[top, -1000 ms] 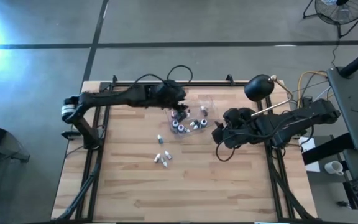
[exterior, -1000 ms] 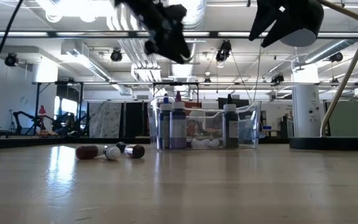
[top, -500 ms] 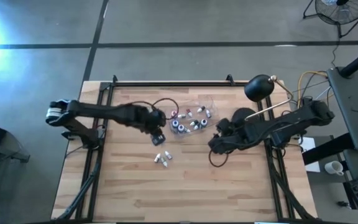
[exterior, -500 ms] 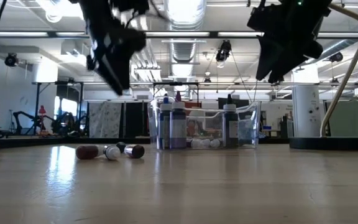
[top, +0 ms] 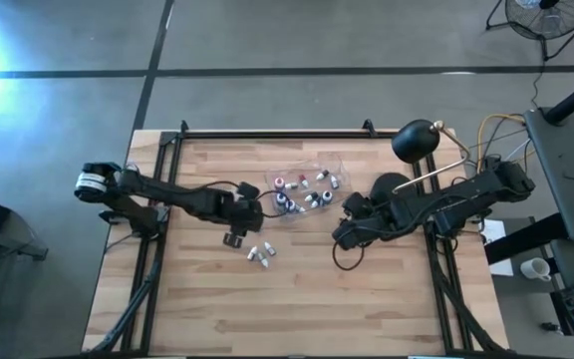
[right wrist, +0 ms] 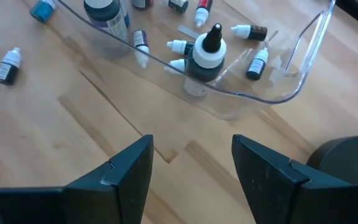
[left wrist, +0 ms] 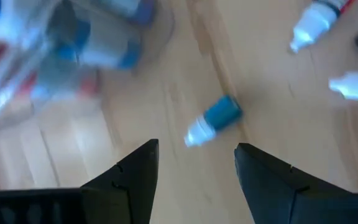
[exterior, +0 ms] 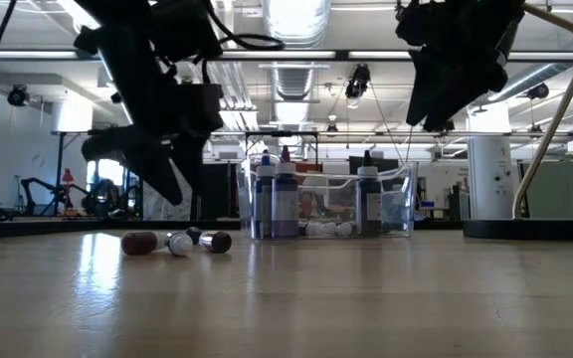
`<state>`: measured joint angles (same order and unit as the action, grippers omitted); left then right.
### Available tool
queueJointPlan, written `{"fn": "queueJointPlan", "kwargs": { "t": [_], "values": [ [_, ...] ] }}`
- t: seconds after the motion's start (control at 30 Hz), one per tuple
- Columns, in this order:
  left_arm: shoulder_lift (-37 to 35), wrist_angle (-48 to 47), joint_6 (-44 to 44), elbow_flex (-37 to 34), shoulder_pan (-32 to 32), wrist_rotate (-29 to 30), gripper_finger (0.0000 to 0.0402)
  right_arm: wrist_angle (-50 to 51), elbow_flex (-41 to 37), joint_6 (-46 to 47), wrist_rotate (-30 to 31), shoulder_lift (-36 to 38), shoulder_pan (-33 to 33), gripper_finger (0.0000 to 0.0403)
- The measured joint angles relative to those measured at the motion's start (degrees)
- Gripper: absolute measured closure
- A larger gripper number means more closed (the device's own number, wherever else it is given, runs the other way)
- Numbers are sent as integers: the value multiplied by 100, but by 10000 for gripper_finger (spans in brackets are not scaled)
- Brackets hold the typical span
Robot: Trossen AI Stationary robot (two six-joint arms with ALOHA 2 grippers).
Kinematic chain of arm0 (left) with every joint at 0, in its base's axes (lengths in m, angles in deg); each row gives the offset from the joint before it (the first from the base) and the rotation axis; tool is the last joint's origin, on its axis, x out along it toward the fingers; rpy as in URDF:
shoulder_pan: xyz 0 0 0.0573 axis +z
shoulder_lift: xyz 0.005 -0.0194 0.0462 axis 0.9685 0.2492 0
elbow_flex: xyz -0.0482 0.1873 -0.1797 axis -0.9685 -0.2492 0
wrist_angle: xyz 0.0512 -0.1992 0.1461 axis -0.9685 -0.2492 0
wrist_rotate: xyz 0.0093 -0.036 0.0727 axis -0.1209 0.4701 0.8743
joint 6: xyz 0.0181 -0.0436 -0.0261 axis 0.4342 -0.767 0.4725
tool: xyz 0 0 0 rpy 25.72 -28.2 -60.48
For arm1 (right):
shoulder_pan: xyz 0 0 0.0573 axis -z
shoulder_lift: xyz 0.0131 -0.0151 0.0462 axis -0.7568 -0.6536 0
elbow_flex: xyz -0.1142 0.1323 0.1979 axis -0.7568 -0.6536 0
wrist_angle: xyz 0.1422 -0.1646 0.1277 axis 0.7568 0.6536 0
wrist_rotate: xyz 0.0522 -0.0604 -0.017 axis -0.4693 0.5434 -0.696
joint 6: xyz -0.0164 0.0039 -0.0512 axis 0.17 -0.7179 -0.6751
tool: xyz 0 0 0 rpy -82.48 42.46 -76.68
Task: Pick & Place food coloring
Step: Put the small blue food coloring bottle into the transparent bin
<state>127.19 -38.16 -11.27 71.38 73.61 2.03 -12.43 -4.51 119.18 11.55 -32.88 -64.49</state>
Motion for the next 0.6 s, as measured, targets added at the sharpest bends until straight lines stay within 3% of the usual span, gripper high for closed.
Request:
{"fn": "queueJointPlan", "kwargs": {
  "t": [0.17, 0.6],
  "values": [
    [201, 529, 517, -140, 145, -306, 216, 9, -7, 131, 0, 0, -4, 193],
    [748, 488, 667, -173, 339, -905, 216, 26, -40, 209, 18, 0, 0, 193]
  ]
}}
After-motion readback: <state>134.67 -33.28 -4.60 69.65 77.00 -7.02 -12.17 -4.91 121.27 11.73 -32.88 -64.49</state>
